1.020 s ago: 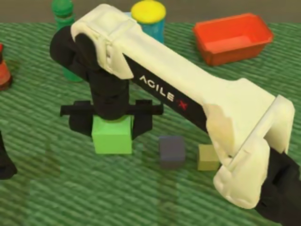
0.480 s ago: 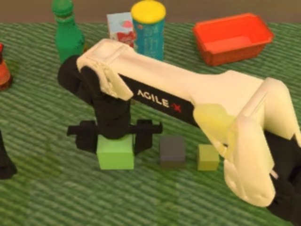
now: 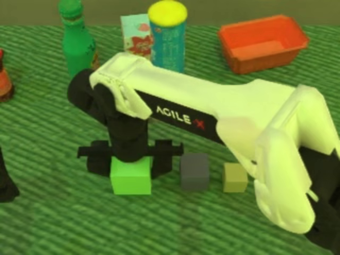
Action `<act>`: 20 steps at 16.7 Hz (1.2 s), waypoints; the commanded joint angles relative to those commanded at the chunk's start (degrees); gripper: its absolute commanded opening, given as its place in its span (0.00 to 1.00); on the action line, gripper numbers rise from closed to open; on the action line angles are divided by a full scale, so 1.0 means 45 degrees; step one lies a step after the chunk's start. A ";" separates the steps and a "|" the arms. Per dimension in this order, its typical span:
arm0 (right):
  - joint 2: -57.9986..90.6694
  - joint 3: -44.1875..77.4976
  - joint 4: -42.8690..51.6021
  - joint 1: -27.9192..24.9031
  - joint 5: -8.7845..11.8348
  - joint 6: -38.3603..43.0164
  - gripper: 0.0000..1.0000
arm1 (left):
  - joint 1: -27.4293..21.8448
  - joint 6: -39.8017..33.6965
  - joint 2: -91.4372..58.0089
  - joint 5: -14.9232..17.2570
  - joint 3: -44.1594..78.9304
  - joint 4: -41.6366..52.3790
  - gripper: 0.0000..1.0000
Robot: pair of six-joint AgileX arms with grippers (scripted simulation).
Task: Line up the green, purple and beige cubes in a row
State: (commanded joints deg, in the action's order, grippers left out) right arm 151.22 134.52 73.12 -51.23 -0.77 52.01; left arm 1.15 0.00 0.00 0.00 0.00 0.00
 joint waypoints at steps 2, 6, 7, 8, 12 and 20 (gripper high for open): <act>0.0000 0.0000 0.0000 0.0000 0.0000 0.0000 0.23 | 0.0000 0.0000 0.0000 0.0000 0.0000 0.0000 1.00; 0.0000 0.0000 0.0000 0.0000 0.0000 0.0000 0.53 | 0.0000 0.0000 0.0000 0.0000 0.0000 0.0000 1.00; 0.0000 0.0000 0.0000 0.0000 0.0000 0.0000 0.60 | 0.0000 0.0000 0.0000 0.0000 0.0000 0.0000 1.00; 0.0000 0.0000 0.0000 0.0000 0.0000 0.0000 0.68 | 0.0000 0.0000 0.0000 0.0000 0.0000 0.0000 1.00; 0.0000 0.0000 0.0000 0.0000 0.0000 0.0000 0.98 | 0.0000 0.0000 0.0000 0.0000 0.0000 0.0000 1.00; 0.0000 0.0000 0.0000 0.0000 0.0000 0.0000 1.00 | 0.0000 0.0000 0.0000 0.0000 0.0000 0.0000 1.00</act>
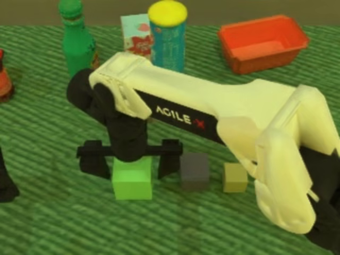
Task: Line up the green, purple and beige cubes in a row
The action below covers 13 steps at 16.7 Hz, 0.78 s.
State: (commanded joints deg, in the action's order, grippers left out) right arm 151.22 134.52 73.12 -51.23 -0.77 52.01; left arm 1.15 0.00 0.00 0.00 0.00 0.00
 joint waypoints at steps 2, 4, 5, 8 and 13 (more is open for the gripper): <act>0.0018 0.0034 0.0031 0.0038 0.0000 0.0002 1.00 | 0.0000 0.0000 0.0000 0.0000 0.0000 0.0000 1.00; 0.0203 0.0503 0.0454 0.0006 -0.0006 0.0017 1.00 | 0.0000 0.0000 0.0000 0.0000 0.0000 0.0000 1.00; 0.0346 0.0941 0.0819 -0.0006 -0.0009 0.0033 1.00 | 0.0000 0.0000 0.0000 0.0000 0.0000 0.0000 1.00; 0.0876 0.3026 0.2281 -0.0029 -0.0015 0.0073 1.00 | 0.0000 0.0000 0.0000 0.0000 0.0000 0.0000 1.00; 0.1651 0.6476 0.4752 -0.0079 -0.0020 0.0033 1.00 | 0.0000 0.0000 0.0000 0.0000 0.0000 0.0000 1.00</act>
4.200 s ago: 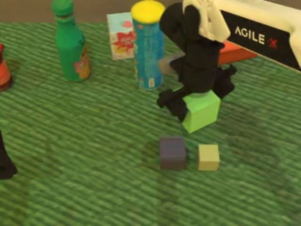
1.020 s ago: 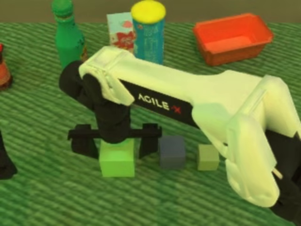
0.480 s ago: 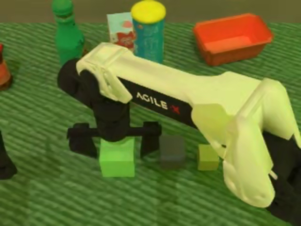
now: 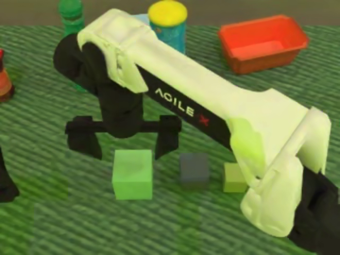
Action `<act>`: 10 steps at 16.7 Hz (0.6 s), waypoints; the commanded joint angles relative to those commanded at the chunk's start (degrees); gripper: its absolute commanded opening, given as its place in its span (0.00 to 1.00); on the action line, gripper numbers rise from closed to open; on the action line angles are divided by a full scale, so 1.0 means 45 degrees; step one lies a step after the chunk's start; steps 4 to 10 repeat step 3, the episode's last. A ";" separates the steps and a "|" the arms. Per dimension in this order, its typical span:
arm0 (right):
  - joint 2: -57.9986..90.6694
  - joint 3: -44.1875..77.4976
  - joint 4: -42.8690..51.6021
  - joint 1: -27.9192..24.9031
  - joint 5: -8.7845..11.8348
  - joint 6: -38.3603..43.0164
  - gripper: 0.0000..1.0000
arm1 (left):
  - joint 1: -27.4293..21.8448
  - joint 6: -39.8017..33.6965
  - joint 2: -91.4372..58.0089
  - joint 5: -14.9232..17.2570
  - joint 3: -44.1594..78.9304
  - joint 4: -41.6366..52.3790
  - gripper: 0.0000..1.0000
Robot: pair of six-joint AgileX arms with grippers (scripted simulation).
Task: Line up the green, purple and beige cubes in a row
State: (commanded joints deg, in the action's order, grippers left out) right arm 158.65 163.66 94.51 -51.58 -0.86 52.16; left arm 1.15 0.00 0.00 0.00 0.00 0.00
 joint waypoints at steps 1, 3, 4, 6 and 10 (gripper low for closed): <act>0.0074 0.0332 0.0297 0.0000 -0.0003 -0.0014 1.00 | 0.0000 0.0000 0.0000 0.0000 0.0000 0.0000 1.00; 0.0127 0.0589 0.0533 0.0002 -0.0005 -0.0030 1.00 | 0.0000 0.0000 0.0000 0.0000 0.0000 0.0000 1.00; 0.0127 0.0589 0.0533 0.0002 -0.0005 -0.0030 1.00 | 0.0000 0.0000 0.0000 0.0000 0.0000 0.0000 1.00; 0.0127 0.0589 0.0533 0.0002 -0.0005 -0.0030 1.00 | 0.0000 0.0000 0.0000 0.0000 0.0000 0.0000 1.00; 0.0127 0.0589 0.0533 0.0002 -0.0005 -0.0030 1.00 | 0.0000 0.0000 0.0000 0.0000 0.0000 0.0000 1.00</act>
